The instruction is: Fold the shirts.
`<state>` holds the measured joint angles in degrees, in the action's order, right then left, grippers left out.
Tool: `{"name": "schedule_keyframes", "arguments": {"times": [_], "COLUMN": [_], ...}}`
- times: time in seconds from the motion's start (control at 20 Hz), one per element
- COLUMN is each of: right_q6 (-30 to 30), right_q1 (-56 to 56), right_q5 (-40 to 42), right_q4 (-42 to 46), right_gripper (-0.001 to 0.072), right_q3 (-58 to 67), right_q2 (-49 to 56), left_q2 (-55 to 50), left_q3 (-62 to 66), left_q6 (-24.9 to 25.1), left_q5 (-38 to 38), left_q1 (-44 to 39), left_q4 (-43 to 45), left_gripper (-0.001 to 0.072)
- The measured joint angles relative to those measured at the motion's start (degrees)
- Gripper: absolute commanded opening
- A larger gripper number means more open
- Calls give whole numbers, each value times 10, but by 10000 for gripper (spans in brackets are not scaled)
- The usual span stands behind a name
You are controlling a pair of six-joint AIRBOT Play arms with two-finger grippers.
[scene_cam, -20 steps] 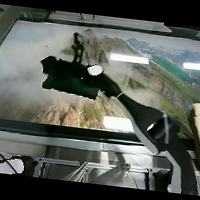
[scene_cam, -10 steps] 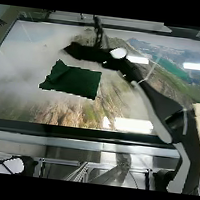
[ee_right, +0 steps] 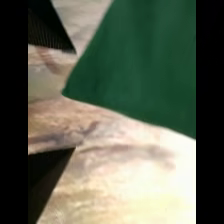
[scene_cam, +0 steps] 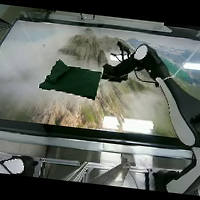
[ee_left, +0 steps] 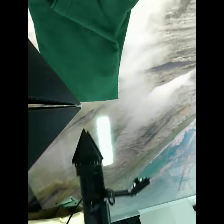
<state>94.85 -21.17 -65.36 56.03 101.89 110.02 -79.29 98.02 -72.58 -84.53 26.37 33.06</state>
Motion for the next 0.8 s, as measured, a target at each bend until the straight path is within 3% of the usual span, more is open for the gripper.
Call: {"name": "schedule_keyframes", "arguments": {"times": [0.15,0.5,0.55,0.6,0.65,0.8], "right_q6": [4,-123,-142,-163,-184,-254], "right_q1": [2,-27,-36,-46,-54,-68], "right_q5": [55,125,141,159,171,198], "right_q4": [-72,-363,-397,-430,-462,-554], "right_gripper": [704,699,639,306,19,12], "right_q3": [-16,-24,-25,-25,-25,-16], "right_q2": [45,135,143,148,153,155], "left_q2": [0,0,0,0,0,0], "left_q3": [0,0,0,0,0,0], "left_q6": [3,17,17,18,20,21], "left_q5": [-2,-5,-5,-6,-6,-11], "left_q1": [-1,-1,-1,-1,-1,-1], "left_q4": [0,-2,-1,-1,-1,-1], "left_gripper": [22,22,22,22,23,23]}}
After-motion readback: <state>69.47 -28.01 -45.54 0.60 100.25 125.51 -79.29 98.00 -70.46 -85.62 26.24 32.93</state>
